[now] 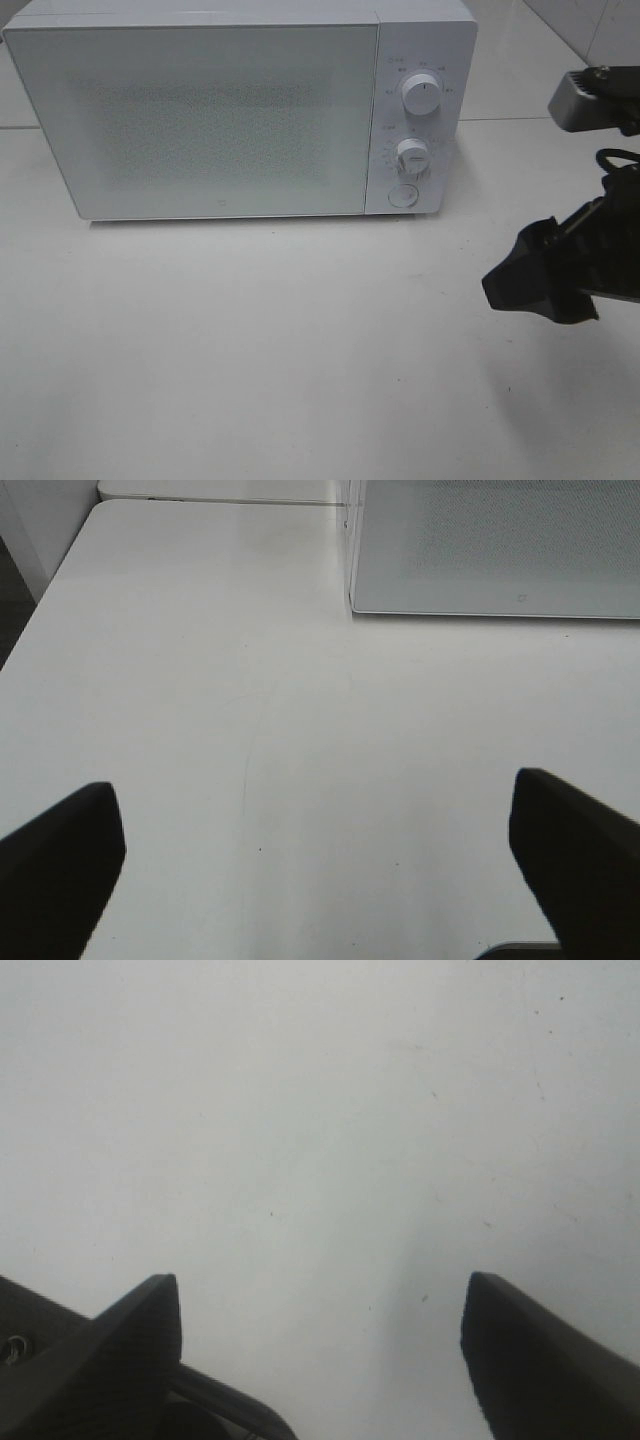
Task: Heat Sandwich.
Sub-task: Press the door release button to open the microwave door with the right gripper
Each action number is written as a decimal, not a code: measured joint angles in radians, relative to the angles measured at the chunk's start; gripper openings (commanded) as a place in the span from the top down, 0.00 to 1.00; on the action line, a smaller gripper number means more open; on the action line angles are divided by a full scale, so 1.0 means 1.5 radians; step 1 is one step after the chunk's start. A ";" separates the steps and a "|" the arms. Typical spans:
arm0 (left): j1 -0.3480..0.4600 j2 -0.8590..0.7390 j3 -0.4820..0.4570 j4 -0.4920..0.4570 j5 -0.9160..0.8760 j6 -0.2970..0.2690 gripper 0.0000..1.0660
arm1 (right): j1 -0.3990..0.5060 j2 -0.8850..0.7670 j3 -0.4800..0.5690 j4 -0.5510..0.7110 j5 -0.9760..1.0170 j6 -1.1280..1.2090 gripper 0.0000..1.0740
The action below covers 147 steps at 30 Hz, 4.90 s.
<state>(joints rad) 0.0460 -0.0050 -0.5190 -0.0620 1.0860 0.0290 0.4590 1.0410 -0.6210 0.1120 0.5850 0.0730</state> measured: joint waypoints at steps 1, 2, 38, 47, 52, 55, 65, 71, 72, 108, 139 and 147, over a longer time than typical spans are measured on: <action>0.000 0.000 0.000 0.000 0.000 0.000 0.09 | 0.000 -0.014 0.000 0.000 0.015 -0.006 0.31; 0.000 0.000 0.000 0.000 0.000 0.000 0.09 | 0.000 -0.027 0.000 0.000 0.027 -0.011 0.31; 0.000 0.000 0.000 0.000 0.000 0.000 0.09 | -0.158 -0.567 0.044 -0.089 0.283 -0.023 0.31; 0.000 0.000 0.000 0.000 0.000 0.000 0.09 | -0.223 -0.667 0.081 -0.089 0.280 -0.023 0.31; 0.000 0.000 0.000 0.000 0.000 0.000 0.09 | -0.247 -0.697 0.081 -0.087 0.280 -0.023 0.31; 0.000 0.000 0.000 0.000 0.000 0.000 0.09 | -0.252 -0.697 0.081 -0.087 0.280 -0.023 0.31; 0.000 0.000 0.000 0.000 0.000 0.000 0.09 | -0.253 -0.697 0.081 -0.087 0.280 -0.023 0.31; 0.000 0.000 0.000 0.000 0.000 0.000 0.09 | -0.253 -0.697 0.081 -0.087 0.279 -0.023 0.31; 0.000 0.000 0.000 0.000 0.000 0.000 0.09 | -0.253 -0.697 0.079 -0.087 0.275 -0.023 0.31; 0.000 0.000 0.000 0.000 0.000 0.000 0.09 | -0.253 -0.359 0.083 -0.087 -0.133 -0.023 0.31; 0.000 0.000 0.000 0.000 0.000 0.000 0.09 | -0.253 0.029 0.091 -0.087 -0.598 -0.025 0.31; 0.000 0.000 0.000 0.000 0.000 0.000 0.09 | -0.252 0.100 0.129 -0.027 -0.731 -0.085 0.31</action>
<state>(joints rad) 0.0460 -0.0050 -0.5190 -0.0620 1.0860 0.0290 0.0810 1.1910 -0.4270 0.0720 -0.5110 -0.0550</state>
